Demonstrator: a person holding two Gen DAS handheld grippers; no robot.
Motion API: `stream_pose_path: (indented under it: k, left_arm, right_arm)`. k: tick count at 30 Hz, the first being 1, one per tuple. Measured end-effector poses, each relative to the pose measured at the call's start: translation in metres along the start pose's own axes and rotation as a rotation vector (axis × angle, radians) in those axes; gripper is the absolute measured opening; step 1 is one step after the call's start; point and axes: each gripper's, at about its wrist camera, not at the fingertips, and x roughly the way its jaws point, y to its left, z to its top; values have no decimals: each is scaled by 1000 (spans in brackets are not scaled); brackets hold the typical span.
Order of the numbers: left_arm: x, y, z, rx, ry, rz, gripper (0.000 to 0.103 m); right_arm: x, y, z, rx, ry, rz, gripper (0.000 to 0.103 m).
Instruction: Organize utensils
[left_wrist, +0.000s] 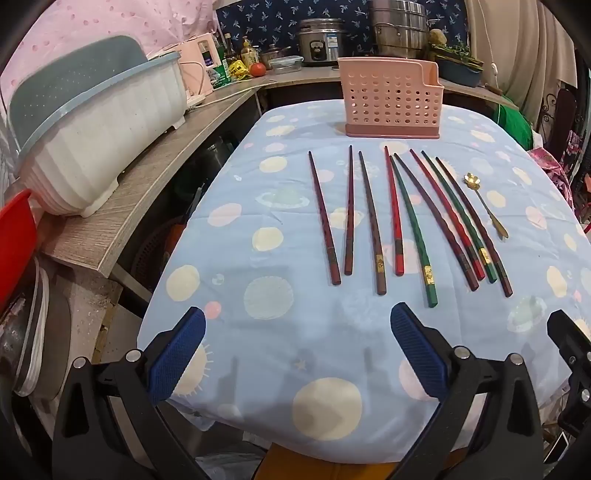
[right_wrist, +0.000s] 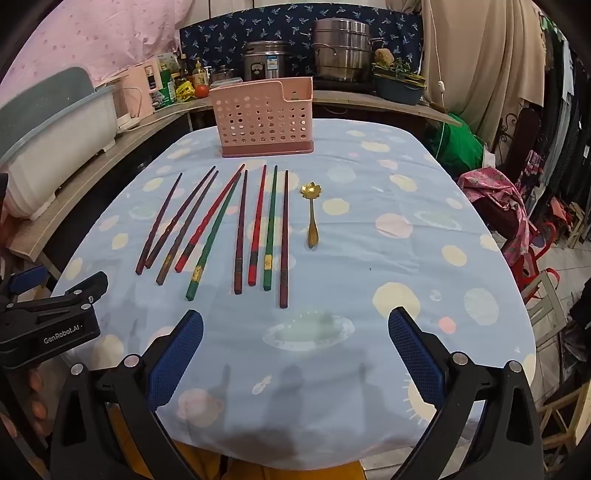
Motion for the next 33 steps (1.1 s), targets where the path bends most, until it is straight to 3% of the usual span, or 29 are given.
stream_pose_path:
  k: [33]
  left_arm:
    - [-3,-1,-1,12,-18,11,96]
  right_arm:
    - [-1,3,0,-8,-20,-22,96]
